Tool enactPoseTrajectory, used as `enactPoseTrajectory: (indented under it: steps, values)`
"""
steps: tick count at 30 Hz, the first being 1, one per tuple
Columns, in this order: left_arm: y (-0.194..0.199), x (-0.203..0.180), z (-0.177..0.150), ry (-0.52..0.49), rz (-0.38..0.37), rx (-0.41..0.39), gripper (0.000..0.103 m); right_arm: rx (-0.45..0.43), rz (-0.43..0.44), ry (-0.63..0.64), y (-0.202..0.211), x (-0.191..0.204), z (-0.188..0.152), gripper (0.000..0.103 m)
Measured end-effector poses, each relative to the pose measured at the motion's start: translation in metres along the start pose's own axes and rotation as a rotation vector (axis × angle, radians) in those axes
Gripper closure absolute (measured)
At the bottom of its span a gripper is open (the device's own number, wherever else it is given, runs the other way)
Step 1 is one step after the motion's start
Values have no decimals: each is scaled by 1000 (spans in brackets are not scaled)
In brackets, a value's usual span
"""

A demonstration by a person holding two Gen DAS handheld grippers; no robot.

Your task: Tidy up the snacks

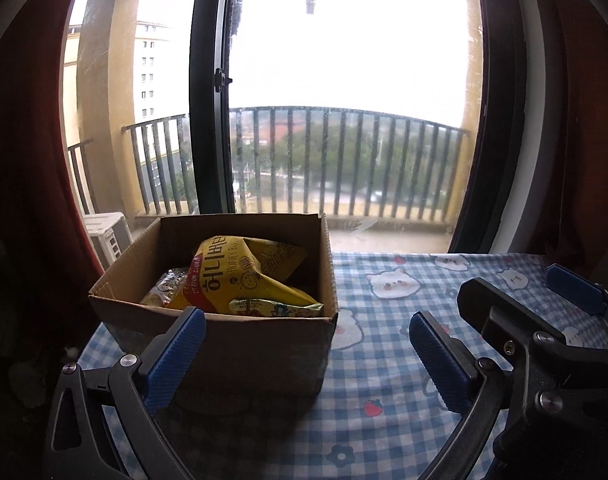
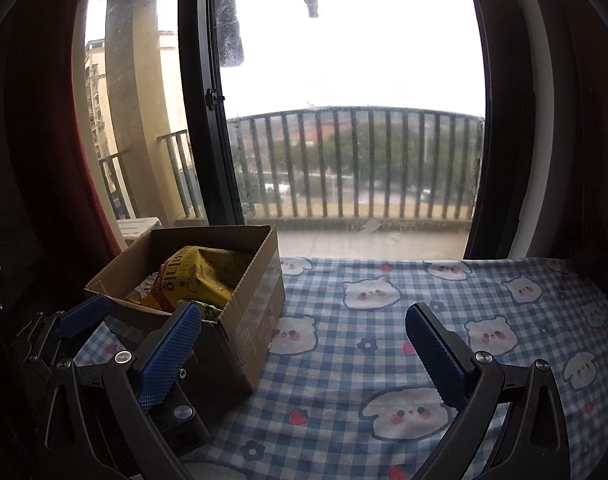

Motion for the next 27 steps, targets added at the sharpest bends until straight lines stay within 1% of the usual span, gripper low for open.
enactPoseTrajectory:
  steps: [3, 5, 8, 11, 14, 17, 20, 23, 25, 27]
  values:
    - [19, -15, -9, -26, -3, -24, 1, -37, -26, -6, 27, -13, -12, 0]
    - [31, -24, -17, -28, 3, -41, 1, -60, -44, -8, 44, -24, -21, 0]
    - [48, -39, -32, -38, -7, -57, 1, -98, -58, -16, 69, -38, -35, 0]
    - [63, -48, -47, -19, -6, -74, 1, -126, -59, -19, 91, -53, -49, 0]
    - [78, -56, -60, -11, -8, -89, 1, -148, -87, -16, 108, -65, -63, 0]
    - [94, -62, -71, -19, 1, -118, 0, -162, -100, -16, 121, -75, -75, 0]
    - [105, -64, -84, -19, 5, -131, 0, -165, -93, -45, 130, -82, -90, 0]
    - [110, -61, -95, -9, 7, -124, 0, -154, -88, -46, 132, -84, -105, 0]
    - [115, -59, -99, -10, 26, -137, 0, -150, -98, -44, 132, -83, -111, 0]
    - [119, -58, -99, -9, 27, -148, 1, -139, -92, -42, 129, -81, -114, 0]
Point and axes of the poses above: each gripper's, at about its wrist camera, not at the fingertips, and y roughly against the way its jaws point, x to its left, z to its top, the point moved 8 cm from there along -y, roughly the way its jaws point, and after that the axes turned 15 degrees about x, right-handed, at the moved point
